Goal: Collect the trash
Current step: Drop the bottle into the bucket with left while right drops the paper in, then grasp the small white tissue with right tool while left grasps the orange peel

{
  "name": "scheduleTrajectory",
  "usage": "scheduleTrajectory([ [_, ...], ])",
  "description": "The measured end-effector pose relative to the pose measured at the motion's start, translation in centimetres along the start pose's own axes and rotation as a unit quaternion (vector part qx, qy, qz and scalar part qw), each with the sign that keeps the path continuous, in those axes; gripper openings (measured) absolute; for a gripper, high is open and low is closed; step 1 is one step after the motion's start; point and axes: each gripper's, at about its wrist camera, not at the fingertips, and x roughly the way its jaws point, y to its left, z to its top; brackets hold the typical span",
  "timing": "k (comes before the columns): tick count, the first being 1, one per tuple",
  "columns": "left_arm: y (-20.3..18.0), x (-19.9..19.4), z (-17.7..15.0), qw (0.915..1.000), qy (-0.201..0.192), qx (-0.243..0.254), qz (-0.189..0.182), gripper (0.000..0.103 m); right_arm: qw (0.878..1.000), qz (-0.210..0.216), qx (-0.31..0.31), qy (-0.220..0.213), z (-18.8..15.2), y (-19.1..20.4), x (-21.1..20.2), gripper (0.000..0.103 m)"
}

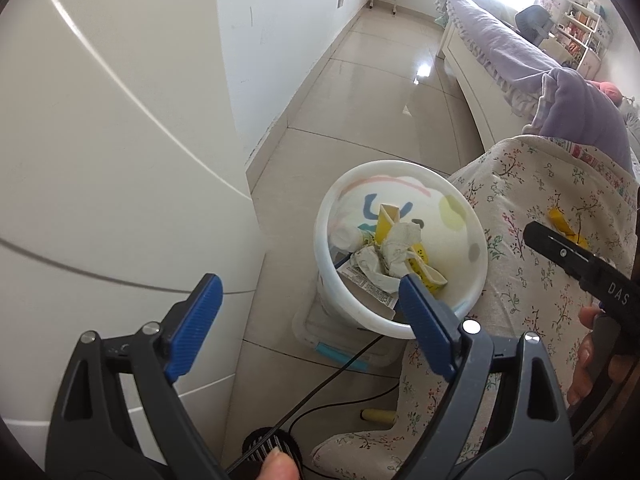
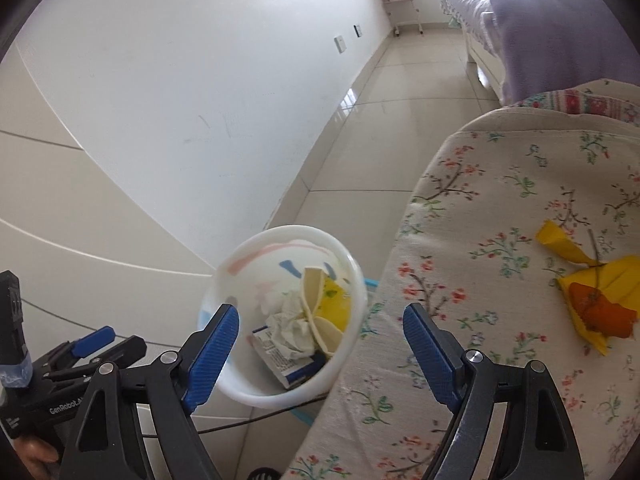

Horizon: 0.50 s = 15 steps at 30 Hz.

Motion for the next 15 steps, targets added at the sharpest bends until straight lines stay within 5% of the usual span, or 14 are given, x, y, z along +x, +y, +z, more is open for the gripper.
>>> scheduleTrajectory([
  [15, -5.7, -0.1, 0.1, 0.9995, 0.003, 0.029, -0.016, 0.096, 0.996, -0.080, 0.031, -0.024, 0.0, -7.1, -6.9, 0.086],
])
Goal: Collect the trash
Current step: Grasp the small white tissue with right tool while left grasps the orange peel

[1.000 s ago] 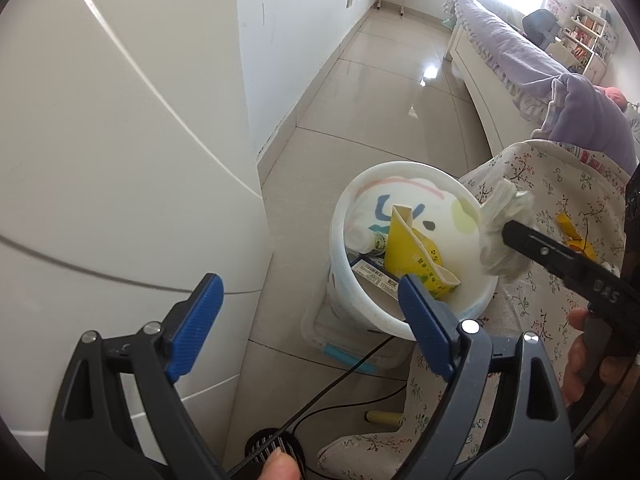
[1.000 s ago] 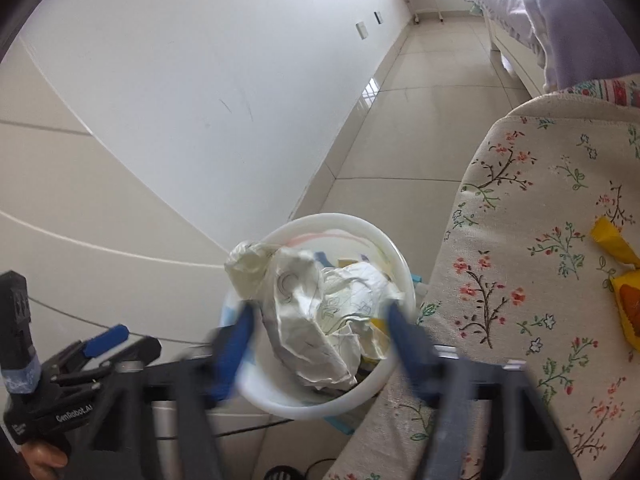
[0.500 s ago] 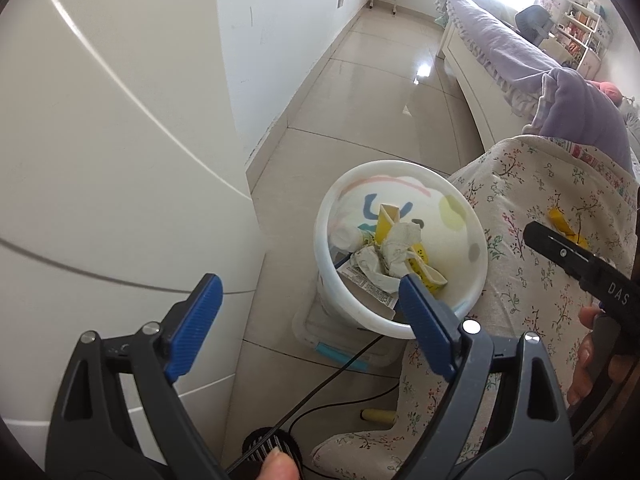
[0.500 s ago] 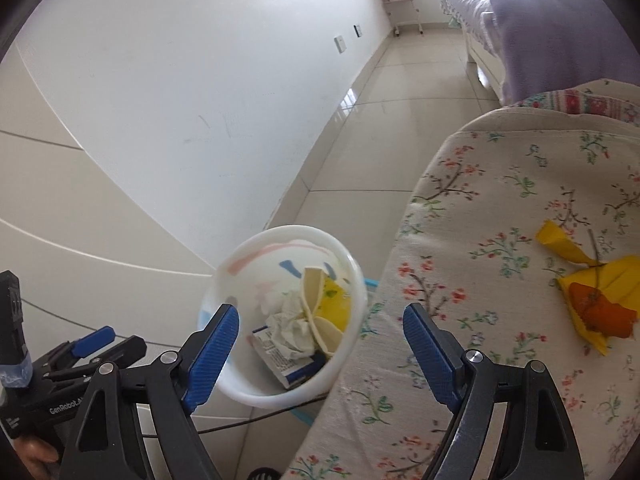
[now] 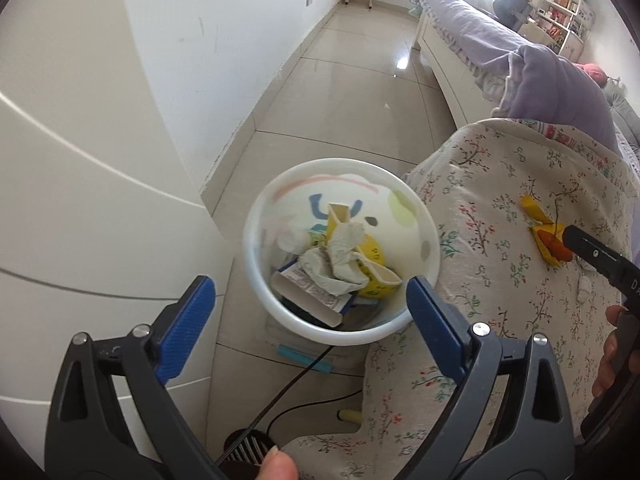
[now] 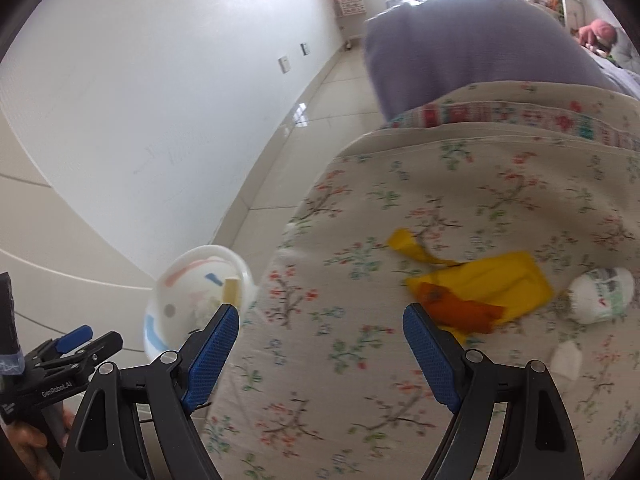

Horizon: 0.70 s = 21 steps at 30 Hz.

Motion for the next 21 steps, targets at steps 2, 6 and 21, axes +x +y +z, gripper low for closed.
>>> scheduleTrajectory([
  [2, -1.0, 0.2, 0.0, 1.0000, 0.001, 0.007, -0.002, 0.096, 1.000, -0.011, 0.008, 0.000, 0.0, -1.3, -0.4, 0.086],
  [6, -3.2, 0.7, -0.1, 0.9997, 0.007, 0.024, -0.005, 0.096, 0.999, -0.034, 0.029, 0.002, -0.1, -4.3, -1.3, 0.086],
  [21, -12.5, 2.8, 0.2, 0.9963, 0.021, 0.070, -0.046, 0.096, 0.991, -0.083, 0.094, 0.038, -1.6, -12.8, -2.7, 0.086],
])
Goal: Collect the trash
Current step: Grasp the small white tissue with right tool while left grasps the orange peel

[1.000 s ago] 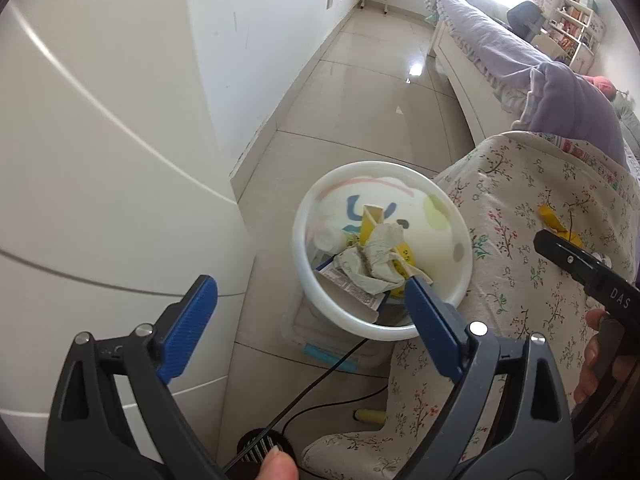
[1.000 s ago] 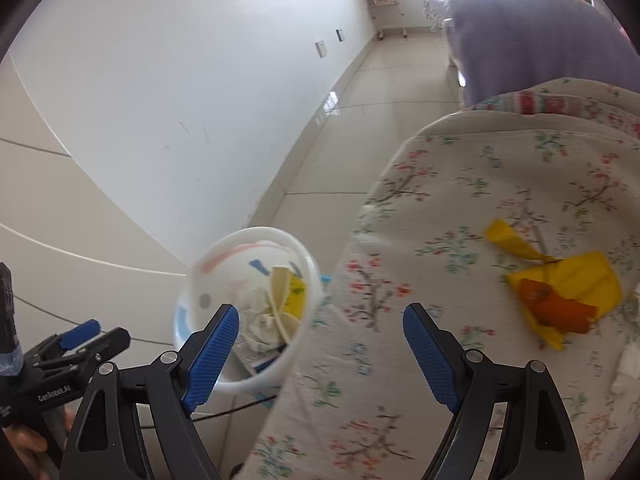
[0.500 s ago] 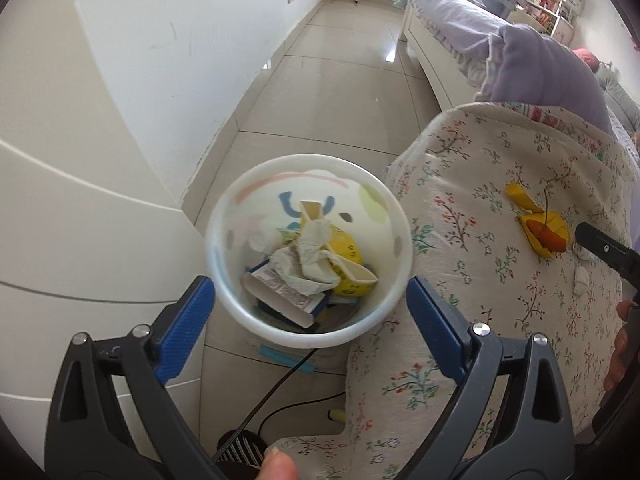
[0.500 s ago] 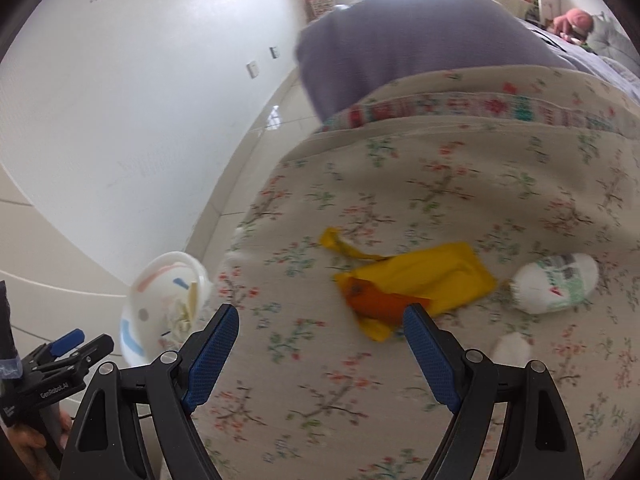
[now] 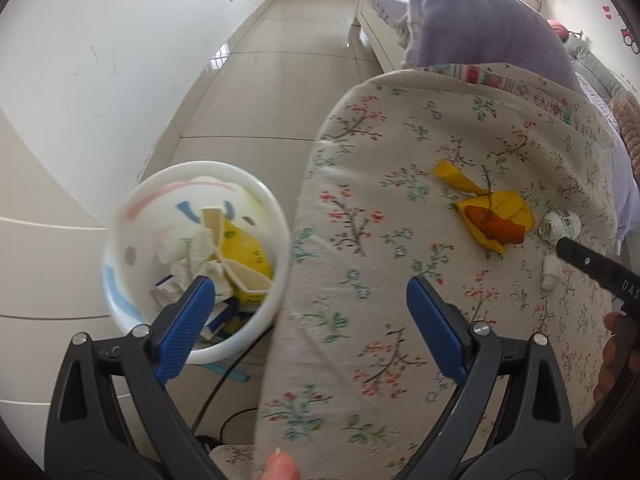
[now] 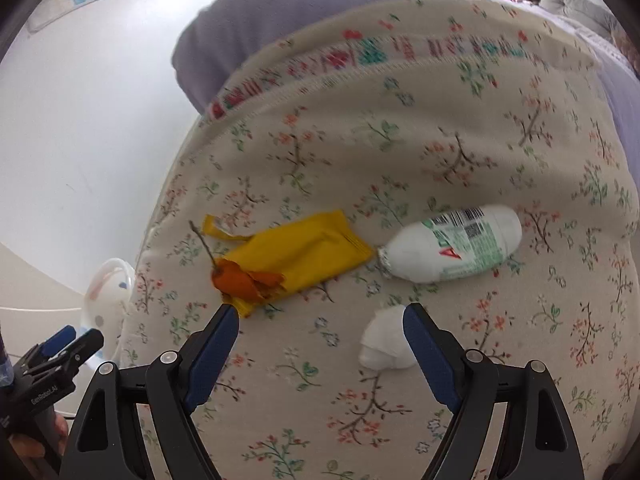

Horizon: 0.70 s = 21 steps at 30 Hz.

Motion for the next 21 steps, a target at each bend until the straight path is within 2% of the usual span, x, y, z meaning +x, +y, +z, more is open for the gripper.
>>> scheduleTrajectory([
  [7, -3.2, 1.4, 0.4, 0.9996, 0.010, 0.010, -0.025, 0.096, 0.999, -0.016, 0.026, 0.040, -0.4, -2.8, 1.2, 0.082],
  [12, -4.7, 2.1, 0.6, 0.9984, 0.012, -0.006, -0.055, 0.096, 0.998, -0.023, 0.023, 0.062, -0.6, -3.3, 2.1, 0.057],
  [17, -5.7, 2.4, 1.0, 0.9961, 0.005, -0.028, -0.084, 0.096, 0.997, -0.040, 0.007, 0.071, -1.1, -3.4, 3.1, 0.038],
  [18, -5.9, 2.4, 1.1, 0.9953, 0.003, -0.032, -0.091, 0.095, 0.996, -0.043, 0.002, 0.072, -1.0, -3.4, 3.1, 0.029],
  [19, -6.0, 2.5, 1.2, 0.9942, -0.001, -0.038, -0.101, 0.094, 0.996, -0.042, 0.000, 0.073, -1.0, -3.4, 3.1, 0.025],
  [21, -6.4, 2.6, 1.5, 0.9917, -0.006, -0.047, -0.120, 0.083, 0.997, -0.038, 0.004, 0.070, -1.0, -3.6, 2.8, 0.021],
])
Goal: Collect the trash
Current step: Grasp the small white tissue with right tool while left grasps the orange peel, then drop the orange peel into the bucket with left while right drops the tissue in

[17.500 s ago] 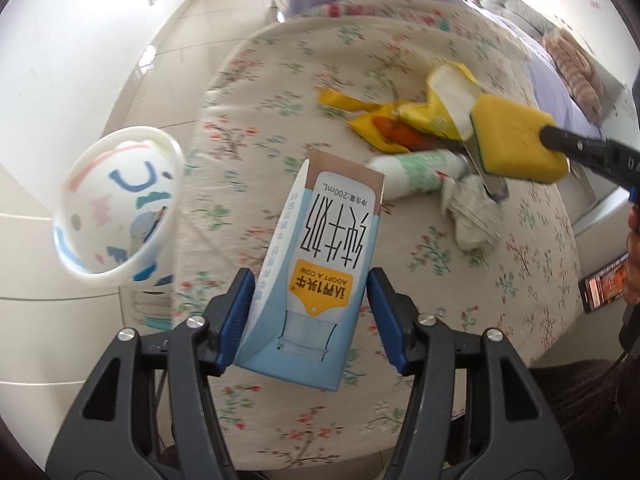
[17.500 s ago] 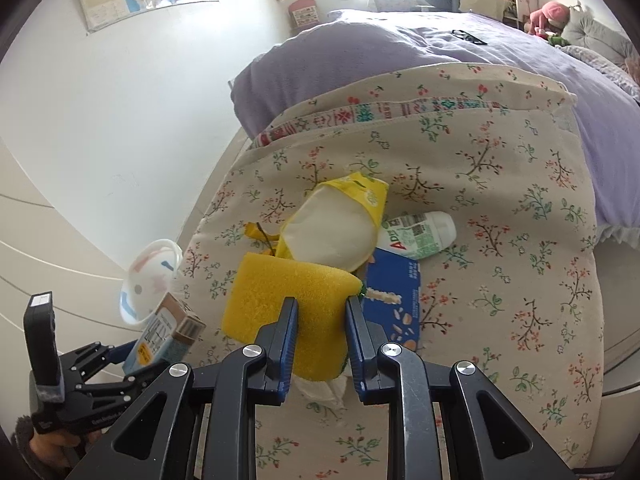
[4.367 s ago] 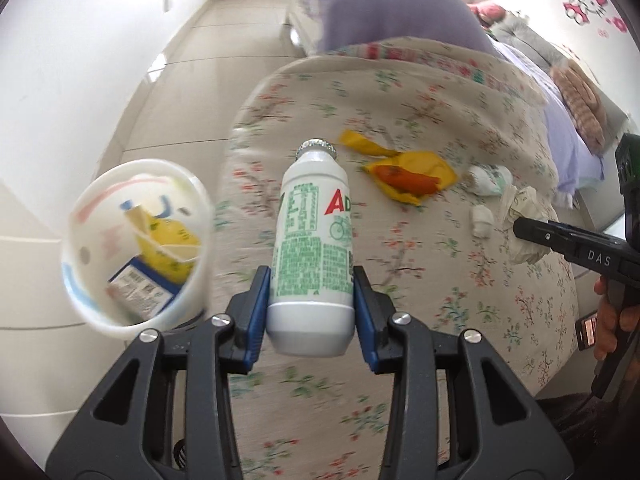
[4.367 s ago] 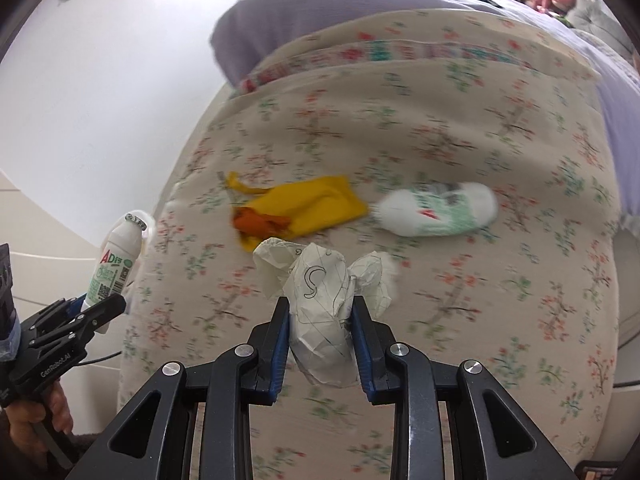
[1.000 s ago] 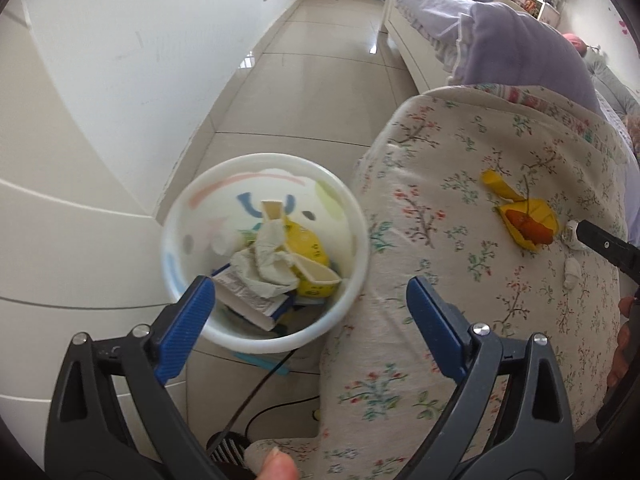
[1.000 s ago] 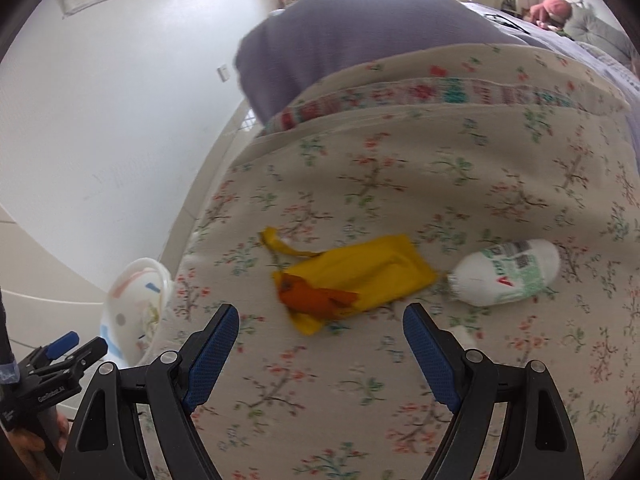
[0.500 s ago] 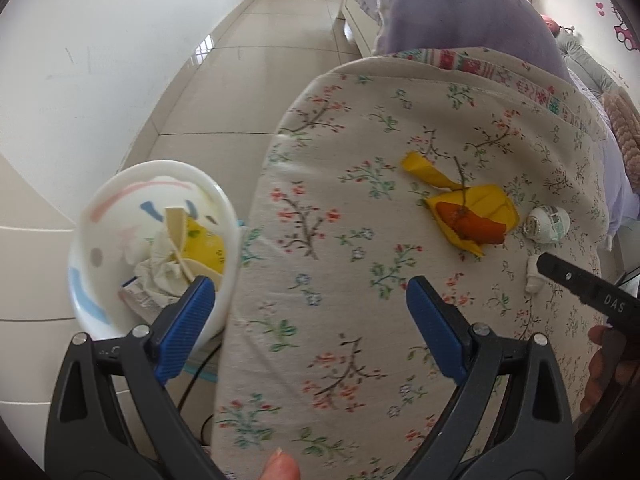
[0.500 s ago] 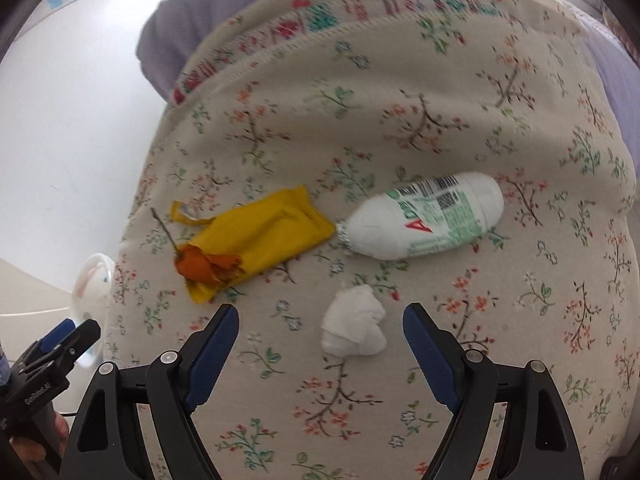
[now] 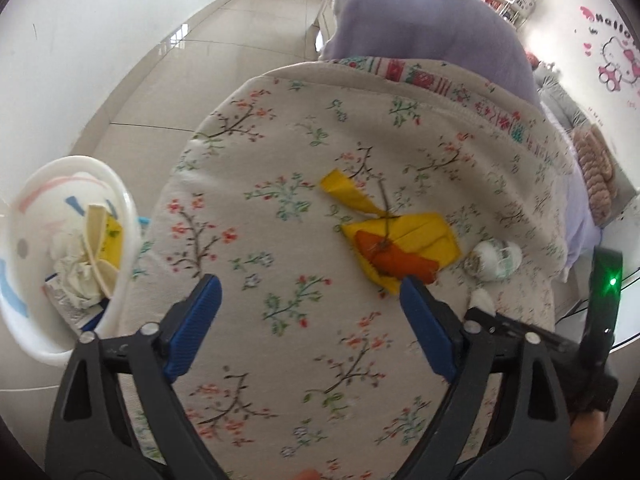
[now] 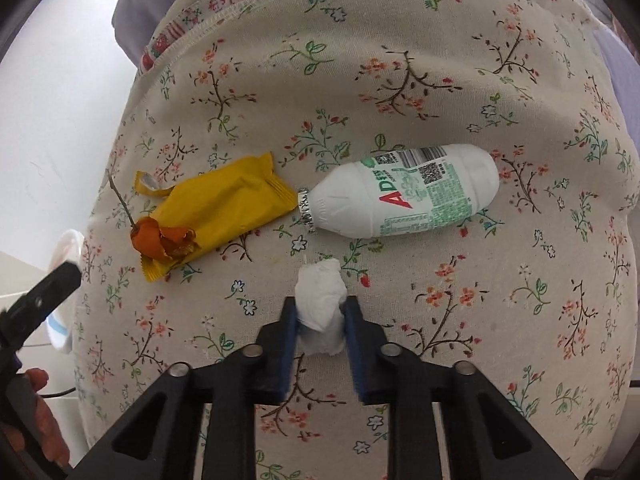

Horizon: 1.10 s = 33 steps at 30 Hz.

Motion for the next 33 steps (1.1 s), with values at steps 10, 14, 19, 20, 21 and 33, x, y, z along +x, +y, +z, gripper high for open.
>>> scheduleTrajectory([
  [10, -3.0, 1.6, 1.2, 0.9985, -0.026, 0.010, -0.048, 0.037, 1.000, 0.018, 0.009, -0.021, -0.3, -2.1, -2.8, 0.021],
  [14, -3.6, 2.5, 1.1, 0.9984, -0.027, 0.012, -0.049, 0.029, 1.000, 0.015, 0.017, -0.016, -0.3, -3.4, -2.9, 0.021],
  [19, -3.8, 3.8, 0.9, 0.9989, -0.016, 0.007, -0.043, 0.025, 1.000, 0.015, 0.022, -0.015, -0.3, -4.6, -3.0, 0.021],
  [20, -3.9, 4.0, 0.8, 0.9991, -0.013, 0.008, -0.039, 0.023, 1.000, 0.014, 0.023, -0.014, -0.4, -4.8, -3.1, 0.021],
  [21, -3.9, 4.1, 0.8, 0.9992, -0.013, 0.010, -0.036, 0.022, 1.000, 0.014, 0.024, -0.014, -0.4, -5.1, -3.1, 0.021],
  [33, -4.0, 2.3, 1.0, 0.9987, -0.040, 0.015, -0.029, 0.003, 0.999, 0.017, 0.032, -0.032, -0.2, -6.0, -4.9, 0.021],
])
